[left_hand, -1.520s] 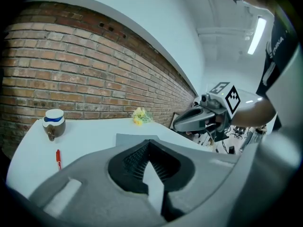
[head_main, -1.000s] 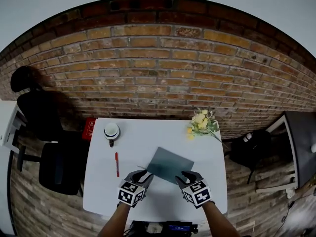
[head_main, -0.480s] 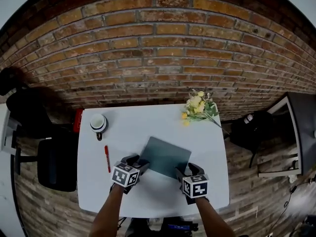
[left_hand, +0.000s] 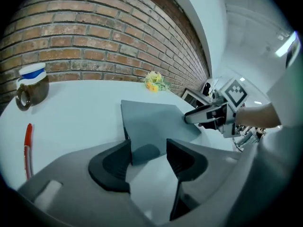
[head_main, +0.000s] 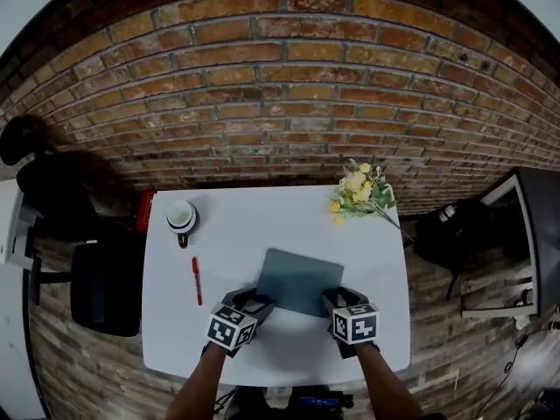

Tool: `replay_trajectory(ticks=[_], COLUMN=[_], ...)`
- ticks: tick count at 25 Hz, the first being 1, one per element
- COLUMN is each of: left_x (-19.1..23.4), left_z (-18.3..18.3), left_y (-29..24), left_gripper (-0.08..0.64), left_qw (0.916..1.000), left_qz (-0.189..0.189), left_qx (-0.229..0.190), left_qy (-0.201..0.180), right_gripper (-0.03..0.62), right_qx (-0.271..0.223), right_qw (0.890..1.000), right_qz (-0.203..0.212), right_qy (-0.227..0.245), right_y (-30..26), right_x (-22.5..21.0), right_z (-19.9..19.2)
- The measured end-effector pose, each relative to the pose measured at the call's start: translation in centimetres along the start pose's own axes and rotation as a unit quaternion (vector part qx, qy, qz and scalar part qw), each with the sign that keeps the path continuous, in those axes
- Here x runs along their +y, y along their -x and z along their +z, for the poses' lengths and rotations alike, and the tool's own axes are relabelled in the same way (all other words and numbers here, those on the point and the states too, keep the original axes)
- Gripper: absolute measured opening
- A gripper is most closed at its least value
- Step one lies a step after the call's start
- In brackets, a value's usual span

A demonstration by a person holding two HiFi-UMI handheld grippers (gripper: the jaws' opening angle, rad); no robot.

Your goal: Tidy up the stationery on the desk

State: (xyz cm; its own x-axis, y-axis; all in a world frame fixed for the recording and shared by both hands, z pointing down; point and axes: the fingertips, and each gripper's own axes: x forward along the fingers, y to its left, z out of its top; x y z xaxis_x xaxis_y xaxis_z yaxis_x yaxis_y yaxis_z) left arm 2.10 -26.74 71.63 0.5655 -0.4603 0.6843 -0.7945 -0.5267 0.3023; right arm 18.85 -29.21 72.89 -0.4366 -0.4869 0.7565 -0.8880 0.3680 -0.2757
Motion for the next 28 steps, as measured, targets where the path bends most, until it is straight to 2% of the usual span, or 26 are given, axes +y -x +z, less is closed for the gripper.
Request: replay_trajectory(ticks=[4, 8, 15, 20, 28], left_x=[-1.5, -3.1, -6.8, -9.1, -13.5], left_z=[-1.9, -3.6, -6.4, -7.4, -7.0], left_y=[1.1, 2.4, 3.5, 3.3, 1.4], left_gripper=[0.241, 0.235, 0.227, 0.227, 0.226], left_qw=[0.9999, 0.9992, 0.9963, 0.9919, 0.9865], left_qz=[-0.009, -0.028, -0.058, -0.08, -0.129], left_qx=[0.008, 0.021, 0.03, 0.029, 0.04], left_qy=[-0.001, 0.017, 0.056, 0.095, 0.093], right_gripper=[0.209, 0.209, 0.207, 0.207, 0.207], right_qx=[0.013, 0.028, 0.049, 0.065, 0.088], right_qw=[0.999, 0.995, 0.979, 0.954, 0.902], right_qz=[0.008, 0.028, 0.057, 0.095, 0.136], right_qy=[0.041, 0.087, 0.192, 0.276, 0.399], right_y=[-0.8, -2.2, -4.9, -6.9, -8.6], right_x=[-0.1, 0.8, 3.6, 6.6, 11.0], right_z=[1.0, 2.1, 4.8, 6.0, 6.7])
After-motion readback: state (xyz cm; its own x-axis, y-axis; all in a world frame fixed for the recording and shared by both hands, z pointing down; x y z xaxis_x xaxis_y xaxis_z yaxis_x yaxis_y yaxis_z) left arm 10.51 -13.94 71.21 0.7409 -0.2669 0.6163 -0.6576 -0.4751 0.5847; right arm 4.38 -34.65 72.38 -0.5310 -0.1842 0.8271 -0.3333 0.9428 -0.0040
